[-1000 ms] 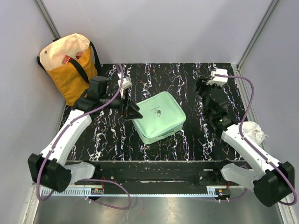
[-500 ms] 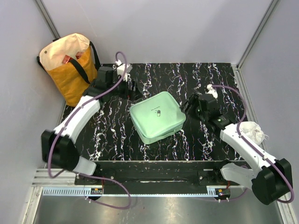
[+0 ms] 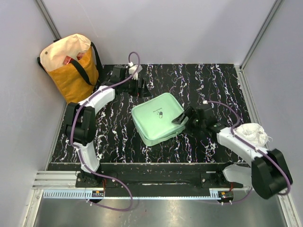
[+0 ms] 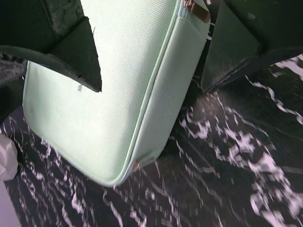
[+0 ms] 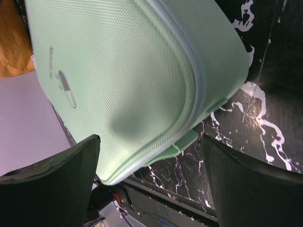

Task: Organize the medicine kit
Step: Adjust the medicine box at the center of the board.

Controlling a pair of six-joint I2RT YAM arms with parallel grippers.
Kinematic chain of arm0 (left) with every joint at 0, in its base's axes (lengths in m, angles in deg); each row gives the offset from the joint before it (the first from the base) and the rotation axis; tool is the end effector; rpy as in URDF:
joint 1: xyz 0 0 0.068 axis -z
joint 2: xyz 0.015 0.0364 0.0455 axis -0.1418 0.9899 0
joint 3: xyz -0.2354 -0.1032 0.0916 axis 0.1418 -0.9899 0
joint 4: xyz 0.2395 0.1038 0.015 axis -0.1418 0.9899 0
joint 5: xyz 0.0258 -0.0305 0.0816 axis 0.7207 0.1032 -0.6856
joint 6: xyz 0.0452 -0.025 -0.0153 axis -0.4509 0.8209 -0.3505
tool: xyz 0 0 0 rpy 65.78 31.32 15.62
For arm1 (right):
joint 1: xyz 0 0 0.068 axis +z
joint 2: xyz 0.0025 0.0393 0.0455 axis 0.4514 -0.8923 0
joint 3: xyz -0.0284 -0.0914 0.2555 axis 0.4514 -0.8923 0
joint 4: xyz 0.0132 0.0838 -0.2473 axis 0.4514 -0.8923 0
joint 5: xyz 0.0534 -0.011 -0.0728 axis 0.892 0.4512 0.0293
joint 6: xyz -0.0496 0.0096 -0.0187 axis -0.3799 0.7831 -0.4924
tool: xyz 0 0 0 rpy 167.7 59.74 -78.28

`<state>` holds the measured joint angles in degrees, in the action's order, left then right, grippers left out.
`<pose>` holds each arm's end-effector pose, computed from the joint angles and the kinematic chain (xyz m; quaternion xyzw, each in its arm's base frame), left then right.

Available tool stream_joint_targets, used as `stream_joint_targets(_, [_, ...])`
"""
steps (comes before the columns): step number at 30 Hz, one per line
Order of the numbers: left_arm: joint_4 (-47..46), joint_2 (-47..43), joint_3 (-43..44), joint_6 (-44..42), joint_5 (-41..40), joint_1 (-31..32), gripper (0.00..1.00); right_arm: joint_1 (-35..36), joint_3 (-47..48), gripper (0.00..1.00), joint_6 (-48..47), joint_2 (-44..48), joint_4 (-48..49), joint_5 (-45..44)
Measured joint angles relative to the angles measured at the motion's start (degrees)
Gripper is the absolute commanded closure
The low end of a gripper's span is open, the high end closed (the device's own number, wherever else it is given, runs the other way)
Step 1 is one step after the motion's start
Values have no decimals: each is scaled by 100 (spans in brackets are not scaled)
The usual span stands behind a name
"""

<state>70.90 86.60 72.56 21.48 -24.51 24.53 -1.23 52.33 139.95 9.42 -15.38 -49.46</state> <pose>0.4019 -0.1402 0.2563 0.1985 0.8418 -0.3649 0.3448 0.2088 0.1077 0.2085 0.2235 0.8821 0.3376 0.2408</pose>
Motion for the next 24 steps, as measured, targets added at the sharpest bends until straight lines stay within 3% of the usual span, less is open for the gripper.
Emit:
stream_joint_targets(5, [-195, 155, -721, 142, 308, -44, 13, 0, 208, 5, 24, -857, 420, 72])
stream_joint_targets(12, [-859, 33, -1495, 498, 704, -138, 18, -22, 872, 1, -341, -1329, 203, -321])
stream_joint_targets(17, [-1082, -579, -2286, 822, 675, -125, 19, -323, 1606, 0, -890, -1823, 68, -577])
stream_joint_targets(24, [-1556, -1635, -3635, 1709, 439, 487, 23, -933, 3174, 1, -1517, -3311, 153, 236])
